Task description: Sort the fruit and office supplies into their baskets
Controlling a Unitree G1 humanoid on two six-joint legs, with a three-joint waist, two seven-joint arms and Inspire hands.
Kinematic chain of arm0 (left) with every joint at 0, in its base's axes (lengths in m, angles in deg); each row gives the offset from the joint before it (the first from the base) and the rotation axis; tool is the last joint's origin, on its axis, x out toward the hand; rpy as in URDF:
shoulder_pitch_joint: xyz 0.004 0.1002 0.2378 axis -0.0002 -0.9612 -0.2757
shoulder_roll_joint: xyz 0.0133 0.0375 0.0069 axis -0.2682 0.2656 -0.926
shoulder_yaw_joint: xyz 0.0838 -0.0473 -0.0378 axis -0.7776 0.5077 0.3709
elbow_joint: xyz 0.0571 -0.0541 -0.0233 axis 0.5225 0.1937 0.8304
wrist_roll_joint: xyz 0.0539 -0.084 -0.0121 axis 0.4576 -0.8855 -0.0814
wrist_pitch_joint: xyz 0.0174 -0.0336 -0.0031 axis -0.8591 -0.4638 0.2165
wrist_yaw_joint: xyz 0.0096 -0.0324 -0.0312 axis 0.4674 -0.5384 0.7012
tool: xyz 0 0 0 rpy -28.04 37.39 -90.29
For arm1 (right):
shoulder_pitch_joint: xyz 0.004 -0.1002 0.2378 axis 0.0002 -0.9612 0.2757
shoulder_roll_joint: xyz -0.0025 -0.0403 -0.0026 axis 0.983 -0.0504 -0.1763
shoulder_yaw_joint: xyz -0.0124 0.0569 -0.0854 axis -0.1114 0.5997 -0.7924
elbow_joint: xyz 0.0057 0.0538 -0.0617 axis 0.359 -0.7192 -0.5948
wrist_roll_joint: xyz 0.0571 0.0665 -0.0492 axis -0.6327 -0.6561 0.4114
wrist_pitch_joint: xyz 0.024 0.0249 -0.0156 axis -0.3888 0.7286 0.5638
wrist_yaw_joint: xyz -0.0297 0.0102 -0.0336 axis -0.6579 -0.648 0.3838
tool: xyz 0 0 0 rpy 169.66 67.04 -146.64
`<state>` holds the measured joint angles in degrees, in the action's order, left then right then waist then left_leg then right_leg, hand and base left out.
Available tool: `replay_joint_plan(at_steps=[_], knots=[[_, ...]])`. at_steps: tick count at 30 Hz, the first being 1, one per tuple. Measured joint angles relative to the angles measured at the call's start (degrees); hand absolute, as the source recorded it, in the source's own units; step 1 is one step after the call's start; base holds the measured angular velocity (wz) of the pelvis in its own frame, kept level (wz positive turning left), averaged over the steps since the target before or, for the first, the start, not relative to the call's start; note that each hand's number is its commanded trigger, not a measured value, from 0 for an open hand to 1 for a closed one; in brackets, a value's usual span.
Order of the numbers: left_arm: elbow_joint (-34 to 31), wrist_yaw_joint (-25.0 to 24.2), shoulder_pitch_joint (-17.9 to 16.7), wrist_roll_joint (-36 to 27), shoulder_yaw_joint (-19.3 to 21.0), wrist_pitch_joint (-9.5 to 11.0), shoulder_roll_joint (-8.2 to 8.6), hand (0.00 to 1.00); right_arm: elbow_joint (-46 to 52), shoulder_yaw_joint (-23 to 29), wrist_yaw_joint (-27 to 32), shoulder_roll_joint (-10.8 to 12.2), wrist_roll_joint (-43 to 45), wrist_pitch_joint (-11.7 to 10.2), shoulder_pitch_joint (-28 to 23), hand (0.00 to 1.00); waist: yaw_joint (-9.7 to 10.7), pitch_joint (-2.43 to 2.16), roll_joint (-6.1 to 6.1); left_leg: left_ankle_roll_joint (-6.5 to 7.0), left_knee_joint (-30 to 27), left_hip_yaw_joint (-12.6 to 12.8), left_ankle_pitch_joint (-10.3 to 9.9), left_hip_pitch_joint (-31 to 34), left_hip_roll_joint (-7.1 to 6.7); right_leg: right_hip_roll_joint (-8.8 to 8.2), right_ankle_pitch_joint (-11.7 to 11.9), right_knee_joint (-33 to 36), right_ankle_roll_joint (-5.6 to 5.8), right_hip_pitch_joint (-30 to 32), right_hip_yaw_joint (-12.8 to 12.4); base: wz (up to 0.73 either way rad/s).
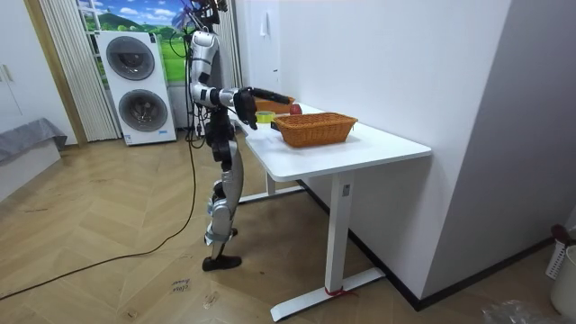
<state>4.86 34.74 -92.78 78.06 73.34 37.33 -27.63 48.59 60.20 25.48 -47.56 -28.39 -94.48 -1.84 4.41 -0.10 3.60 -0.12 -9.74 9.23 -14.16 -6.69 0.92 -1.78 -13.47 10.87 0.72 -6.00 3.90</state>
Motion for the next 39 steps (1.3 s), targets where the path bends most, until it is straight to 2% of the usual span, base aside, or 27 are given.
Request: replay_joint_plan(at_steps=[9, 15, 20, 25, 29, 32, 36, 39], knots=[[0.60, -0.02, 0.00, 0.08, 0.09, 0.00, -0.05, 0.00, 2.79, 0.16, 0.61, -0.19, 7.06, 0.00, 1.72, 0.00, -0.01, 0.10, 1.49, 0.00, -0.04, -0.11, 0.00, 0.01, 0.01, -0.07, 0.00, -0.03, 0.01, -0.07, 0.80, 0.00], [0.54, -0.16, 0.09, 0.30, 0.04, 1.48, -0.07, 0.00, 9.86, 0.00, 1.19, -0.39, 17.90, -1.48, 1.98, 0.00, -0.13, 0.12, 1.70, 0.00, -0.03, -0.49, 0.00, 0.15, 0.01, -0.05, 0.00, -0.06, 0.01, -0.05, 1.02, 0.00], [2.21, -0.12, 0.41, 0.69, -1.25, 1.90, -0.17, 0.00, 12.15, -0.22, 0.35, -1.57, 26.50, -1.48, 5.60, 0.00, -0.12, 0.09, 2.33, -0.01, -0.10, -0.74, 0.01, -0.02, 0.01, -0.06, 0.01, -0.11, 0.01, -0.33, 1.15, 0.01], [2.40, -0.15, 0.48, 0.66, -1.73, 1.92, -0.21, 0.00, 14.29, -2.58, -4.73, -4.29, 31.84, -1.37, 6.84, 0.00, -1.02, 0.40, 3.14, -0.04, -0.65, -1.03, 0.02, 0.00, 0.17, 0.03, 0.03, -0.13, -0.04, -0.66, 1.45, 0.04], [2.62, -0.22, 0.82, 0.67, -2.16, 2.31, -0.27, 0.00, 15.84, -4.14, -9.16, -4.90, 35.00, -1.45, 7.21, 0.00, -1.96, 0.39, 3.31, -0.04, -0.77, -0.69, 0.02, -0.10, 0.19, 0.01, 0.13, -0.15, -0.08, -0.84, 1.43, 0.00], [2.64, -0.59, 0.82, 0.65, -2.25, 2.35, -0.40, 0.00, 15.85, -5.16, -11.55, -4.99, 35.06, -1.45, 8.23, 0.00, -2.17, 0.42, 3.19, -0.04, -1.00, -0.75, 0.02, -0.06, 0.19, 0.00, 0.19, -0.18, -0.09, -0.95, 1.60, 0.00], [2.70, -1.56, 0.78, 1.04, -1.97, 2.34, -0.01, 0.00, 18.22, -6.84, -16.59, -5.29, 35.98, -1.33, 8.85, 0.00, -2.85, 0.16, 2.37, -0.04, -1.13, -0.69, 0.02, 0.02, 0.27, 0.01, 0.23, -0.15, -0.14, -0.87, 1.59, 0.00], [2.59, -2.31, 0.81, 4.42, -0.61, 2.32, 0.14, 0.00, 19.55, -7.01, -21.66, -5.34, 38.17, -0.94, 8.85, 0.00, -3.46, 0.07, 1.97, -0.05, -1.15, -0.68, 0.03, -0.11, 0.29, 0.02, 0.24, -0.10, -0.16, -0.97, 1.53, 0.00]])
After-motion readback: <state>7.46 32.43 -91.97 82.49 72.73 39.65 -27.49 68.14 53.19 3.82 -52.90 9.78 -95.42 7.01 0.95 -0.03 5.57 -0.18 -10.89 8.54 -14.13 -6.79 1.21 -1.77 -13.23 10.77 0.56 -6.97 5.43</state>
